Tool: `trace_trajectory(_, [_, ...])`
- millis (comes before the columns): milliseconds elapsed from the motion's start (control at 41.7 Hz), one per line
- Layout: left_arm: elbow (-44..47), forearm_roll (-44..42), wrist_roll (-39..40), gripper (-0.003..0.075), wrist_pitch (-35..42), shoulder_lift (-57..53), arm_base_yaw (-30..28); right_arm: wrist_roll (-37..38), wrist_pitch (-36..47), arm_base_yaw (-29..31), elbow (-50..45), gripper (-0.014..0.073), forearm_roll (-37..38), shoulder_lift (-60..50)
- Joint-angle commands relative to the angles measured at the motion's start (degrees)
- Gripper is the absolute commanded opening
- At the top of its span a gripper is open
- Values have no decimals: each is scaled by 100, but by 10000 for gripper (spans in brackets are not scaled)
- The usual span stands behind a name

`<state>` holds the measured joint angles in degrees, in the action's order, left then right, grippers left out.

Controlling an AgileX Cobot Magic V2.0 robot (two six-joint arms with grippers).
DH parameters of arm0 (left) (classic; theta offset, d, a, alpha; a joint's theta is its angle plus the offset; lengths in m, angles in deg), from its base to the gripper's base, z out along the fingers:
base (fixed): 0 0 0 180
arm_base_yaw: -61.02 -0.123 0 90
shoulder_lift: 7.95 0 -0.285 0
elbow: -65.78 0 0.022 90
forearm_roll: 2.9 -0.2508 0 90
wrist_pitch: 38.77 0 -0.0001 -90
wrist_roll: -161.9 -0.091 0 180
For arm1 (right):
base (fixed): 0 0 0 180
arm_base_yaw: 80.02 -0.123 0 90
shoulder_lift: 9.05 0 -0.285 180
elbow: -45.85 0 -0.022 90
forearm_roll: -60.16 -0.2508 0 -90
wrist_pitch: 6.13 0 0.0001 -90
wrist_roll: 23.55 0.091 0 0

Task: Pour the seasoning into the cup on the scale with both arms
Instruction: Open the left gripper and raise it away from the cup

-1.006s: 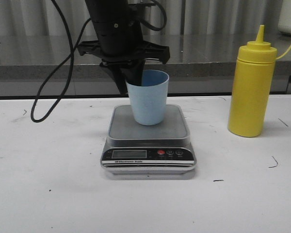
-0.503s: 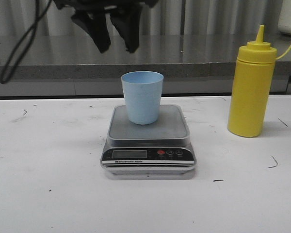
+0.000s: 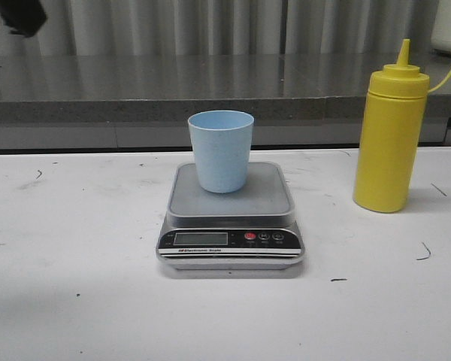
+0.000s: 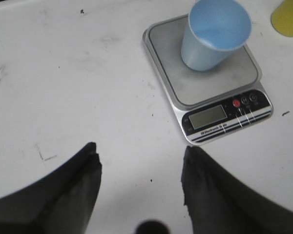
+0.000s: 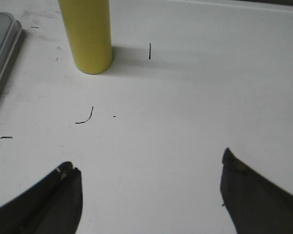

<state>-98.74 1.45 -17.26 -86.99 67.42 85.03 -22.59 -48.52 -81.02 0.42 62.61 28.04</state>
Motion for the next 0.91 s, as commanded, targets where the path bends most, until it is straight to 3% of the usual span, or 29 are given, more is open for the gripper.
trace_trajectory(0, [447,98,-17,365,516,-787,-16,-29,394,25,148,593,17,62])
trace_trajectory(216, [1521,98,22,365,636,-2108,-26,-29,394,25,148,593,17,62])
trace_trajectory(431, [2102,-176,606,365,616,-3038,-39,-29,394,25,148,593,17,62])
trace_trajectory(647, [2140,-202,593,365,604,-3228,-39,-301,406,11,153,593,-15,62])
trace_trajectory(886, [2140,-647,555,365,604,-3228,-39,-461,248,-662,466,594,-192,521])
